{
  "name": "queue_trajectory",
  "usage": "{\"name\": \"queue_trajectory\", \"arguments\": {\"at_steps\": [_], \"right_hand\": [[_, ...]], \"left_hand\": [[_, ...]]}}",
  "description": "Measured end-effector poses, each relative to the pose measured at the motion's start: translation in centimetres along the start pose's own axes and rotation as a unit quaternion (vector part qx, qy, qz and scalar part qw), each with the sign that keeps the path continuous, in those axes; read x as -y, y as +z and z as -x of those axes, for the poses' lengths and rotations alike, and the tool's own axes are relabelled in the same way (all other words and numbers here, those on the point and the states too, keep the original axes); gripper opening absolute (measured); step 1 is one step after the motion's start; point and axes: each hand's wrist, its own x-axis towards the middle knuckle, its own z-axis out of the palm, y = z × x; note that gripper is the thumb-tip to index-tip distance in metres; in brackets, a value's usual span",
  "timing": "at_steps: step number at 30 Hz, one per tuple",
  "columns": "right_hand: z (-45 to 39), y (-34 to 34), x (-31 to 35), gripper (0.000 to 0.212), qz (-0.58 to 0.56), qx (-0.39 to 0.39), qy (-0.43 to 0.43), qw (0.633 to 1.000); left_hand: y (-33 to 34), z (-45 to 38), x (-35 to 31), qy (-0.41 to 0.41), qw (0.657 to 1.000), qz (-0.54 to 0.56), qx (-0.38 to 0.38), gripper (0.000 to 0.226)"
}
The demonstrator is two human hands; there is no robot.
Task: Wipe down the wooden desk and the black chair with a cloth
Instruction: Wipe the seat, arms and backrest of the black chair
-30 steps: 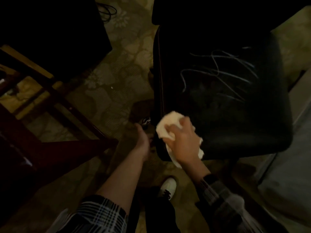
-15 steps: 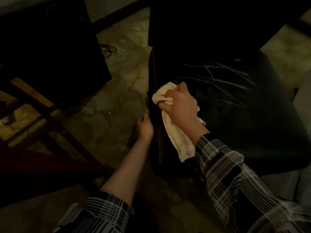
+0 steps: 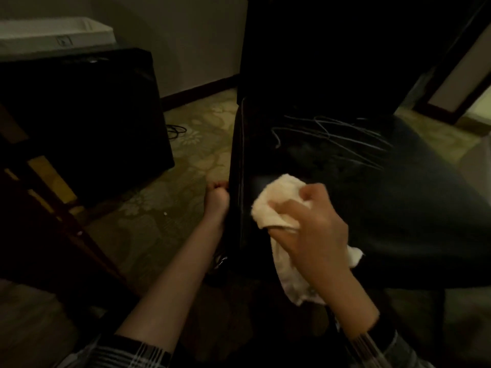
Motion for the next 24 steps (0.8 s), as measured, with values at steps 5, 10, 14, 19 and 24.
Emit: {"name": "queue_trajectory", "arguments": {"at_steps": [5, 10, 14, 19, 24], "right_hand": [[-3.4, 0.0, -0.7, 0.029, 0.034, -0.024, 0.132, 0.990], [1.2, 0.8, 2.7, 0.032, 0.034, -0.026, 0.046, 0.998], [1.2, 0.7, 3.3, 0.030, 0.009, -0.016, 0.022, 1.000], [-5.3, 1.5, 2.2, 0.034, 0.013, 0.028, 0.074, 0.997], [-0.9, -0.9, 0.3, 0.028, 0.008, 0.028, 0.058, 0.998]], "left_hand": [[-0.1, 2.5, 0.8, -0.060, 0.998, -0.006, 0.031, 0.023], [0.2, 2.4, 0.6, -0.049, 0.999, -0.010, 0.020, 0.025], [0.4, 2.9, -0.4, 0.031, 0.995, -0.046, -0.083, 0.033], [0.2, 3.0, -1.7, 0.114, 0.977, -0.111, -0.141, 0.031], [1.4, 4.8, -3.7, 0.263, 0.913, -0.303, -0.078, 0.030]]}}
